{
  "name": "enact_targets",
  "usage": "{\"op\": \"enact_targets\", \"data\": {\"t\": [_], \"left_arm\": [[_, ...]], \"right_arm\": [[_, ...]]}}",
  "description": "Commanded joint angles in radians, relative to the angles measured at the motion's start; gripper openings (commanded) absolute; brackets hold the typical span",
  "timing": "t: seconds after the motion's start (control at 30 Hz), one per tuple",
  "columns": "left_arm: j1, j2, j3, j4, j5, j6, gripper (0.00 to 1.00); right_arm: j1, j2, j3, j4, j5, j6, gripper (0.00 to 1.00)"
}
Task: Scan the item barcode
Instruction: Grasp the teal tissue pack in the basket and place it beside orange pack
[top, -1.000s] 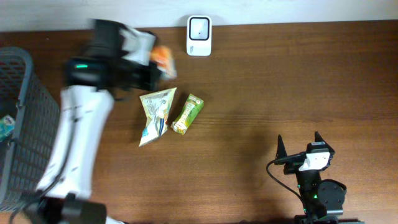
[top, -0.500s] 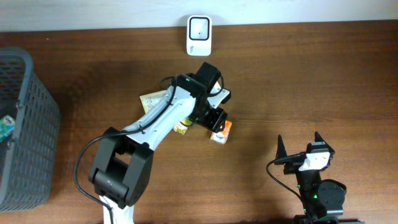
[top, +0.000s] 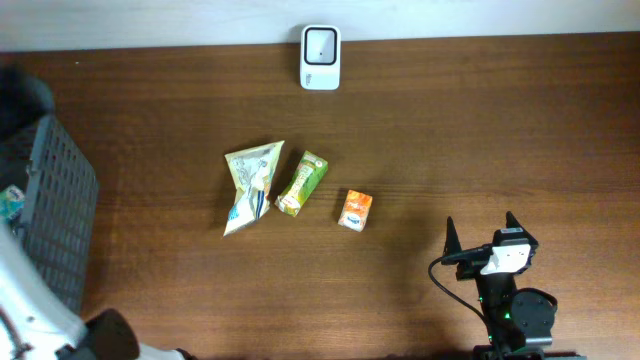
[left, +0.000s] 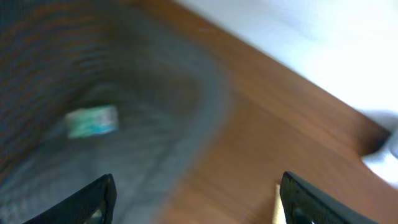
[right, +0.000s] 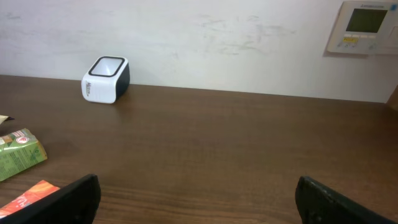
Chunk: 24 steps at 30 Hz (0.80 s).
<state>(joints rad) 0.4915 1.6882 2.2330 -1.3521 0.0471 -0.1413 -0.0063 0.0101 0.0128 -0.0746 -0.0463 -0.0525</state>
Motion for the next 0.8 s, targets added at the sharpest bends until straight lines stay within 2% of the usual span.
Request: {"op": "enact_targets", "data": {"t": [0.0,0.13,0.2,0.23,0.37,0.53,0.63,0.67,0.7,0.73,0.77], "left_arm": [[0.191,0.047,-0.062,0.018,-0.011,-0.071,0.82],[0.280,0.100,-0.174,0.083,-0.019,-0.071,0.82],[0.300,0.142,-0.234,0.121,-0.045,-0.071,0.91],[0.305,0.159,-0.262,0.138,-0.068,-0.071,0.98],[0.310,0.239,-0.352,0.228,-0.091,-0.062,0.99],[0.310,0.359,-0.356,0.352,-0.096,0.113,1.00],[0.310,0.430,-0.356,0.412,-0.096,0.185,0.89],[0.310,0.446,-0.356,0.424,-0.096,0.195,0.84],[0.309,0.470,-0.356,0.446,-0.097,0.196,0.71],[0.310,0.483,-0.356,0.462,-0.097,0.196,0.64],[0.310,0.499,-0.356,0.485,-0.098,0.196,0.62]], "right_arm": [[0.005,-0.005,-0.007,-0.001,0.005,0.000,0.99],[0.005,-0.005,-0.007,-0.001,0.005,0.000,0.99],[0.005,-0.005,-0.007,-0.001,0.005,0.000,0.99],[0.005,-0.005,-0.007,-0.001,0.005,0.000,0.99],[0.005,-0.005,-0.007,-0.001,0.005,0.000,0.99],[0.005,-0.005,-0.007,-0.001,0.005,0.000,0.99],[0.005,-0.005,-0.007,-0.001,0.005,0.000,0.99],[0.005,-0.005,-0.007,-0.001,0.005,0.000,0.99],[0.005,-0.005,-0.007,-0.001,0.005,0.000,0.99],[0.005,-0.005,-0.007,-0.001,0.005,0.000,0.99],[0.005,-0.005,-0.007,-0.001,0.005,0.000,0.99]]}}
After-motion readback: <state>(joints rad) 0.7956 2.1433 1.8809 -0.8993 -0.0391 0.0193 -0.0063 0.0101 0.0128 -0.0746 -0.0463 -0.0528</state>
